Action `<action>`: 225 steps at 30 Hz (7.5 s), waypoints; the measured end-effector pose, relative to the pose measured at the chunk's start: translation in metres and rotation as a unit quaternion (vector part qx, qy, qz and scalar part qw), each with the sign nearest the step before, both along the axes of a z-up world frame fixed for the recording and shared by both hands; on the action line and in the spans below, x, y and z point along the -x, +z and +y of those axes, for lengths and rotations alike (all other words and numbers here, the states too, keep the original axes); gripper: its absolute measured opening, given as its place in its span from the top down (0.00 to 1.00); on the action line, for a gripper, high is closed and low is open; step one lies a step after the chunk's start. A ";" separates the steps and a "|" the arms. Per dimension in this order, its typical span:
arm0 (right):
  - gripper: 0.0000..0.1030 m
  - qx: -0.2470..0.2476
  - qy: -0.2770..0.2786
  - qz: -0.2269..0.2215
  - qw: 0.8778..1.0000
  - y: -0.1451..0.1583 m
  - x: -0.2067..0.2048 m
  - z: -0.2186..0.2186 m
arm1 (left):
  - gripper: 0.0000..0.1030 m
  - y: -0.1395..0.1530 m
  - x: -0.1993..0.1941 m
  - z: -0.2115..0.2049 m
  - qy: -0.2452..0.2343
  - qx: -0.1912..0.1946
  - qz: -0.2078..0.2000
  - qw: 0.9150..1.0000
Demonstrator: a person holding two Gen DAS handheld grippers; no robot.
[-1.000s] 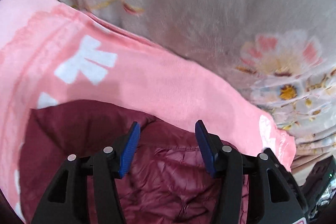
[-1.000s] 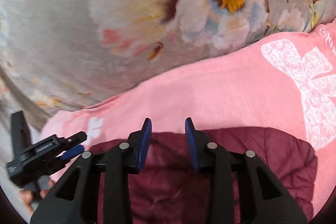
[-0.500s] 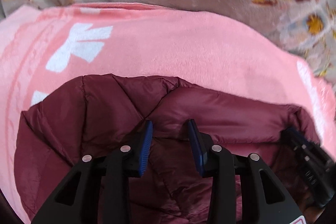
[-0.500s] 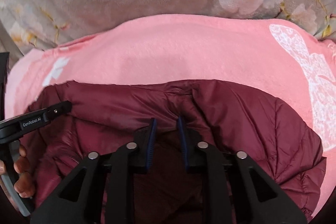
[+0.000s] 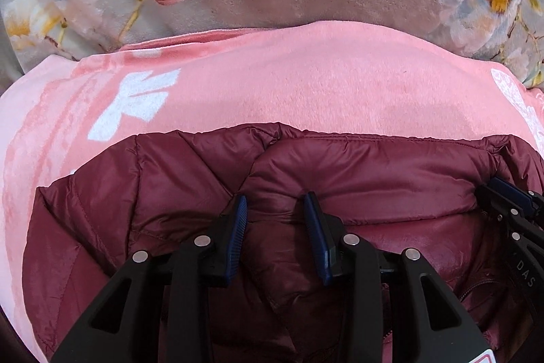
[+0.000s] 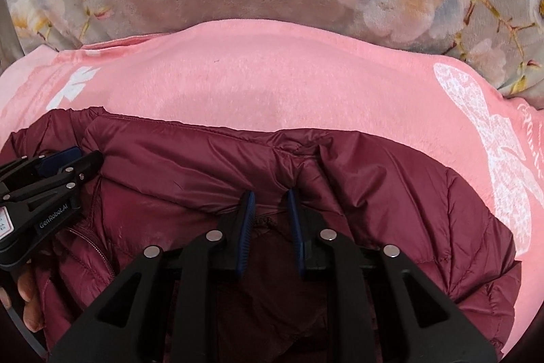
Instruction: Fold large clothes
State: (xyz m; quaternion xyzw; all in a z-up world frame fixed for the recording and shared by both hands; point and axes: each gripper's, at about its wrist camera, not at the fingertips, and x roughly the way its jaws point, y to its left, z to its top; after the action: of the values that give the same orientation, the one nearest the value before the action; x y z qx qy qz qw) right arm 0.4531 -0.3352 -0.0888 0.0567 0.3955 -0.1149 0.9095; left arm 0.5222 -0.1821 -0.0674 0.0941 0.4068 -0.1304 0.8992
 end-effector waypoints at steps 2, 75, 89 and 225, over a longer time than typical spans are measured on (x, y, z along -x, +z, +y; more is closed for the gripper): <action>0.82 0.003 0.000 0.001 1.000 0.000 0.000 0.001 | 0.64 0.000 0.001 -0.001 0.000 -0.002 -0.002 1.000; 0.95 -0.215 -0.095 -0.156 0.959 0.098 0.690 0.022 | 0.96 0.082 0.538 0.371 0.005 0.246 0.127 0.961; 0.95 -0.154 -0.047 -0.277 0.947 0.188 0.592 -0.001 | 0.96 0.167 0.455 0.339 0.002 0.230 -0.033 0.973; 1.00 -0.113 0.039 -0.010 0.993 -0.005 0.184 0.071 | 0.07 -0.025 0.199 0.052 0.022 -0.020 0.023 0.999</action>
State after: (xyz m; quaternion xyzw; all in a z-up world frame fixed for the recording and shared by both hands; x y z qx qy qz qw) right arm 0.2689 -0.2643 -0.0939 0.1445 0.3987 -0.0336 0.9050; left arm 0.3227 -0.1298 -0.0924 0.1001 0.4316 -0.1043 0.8904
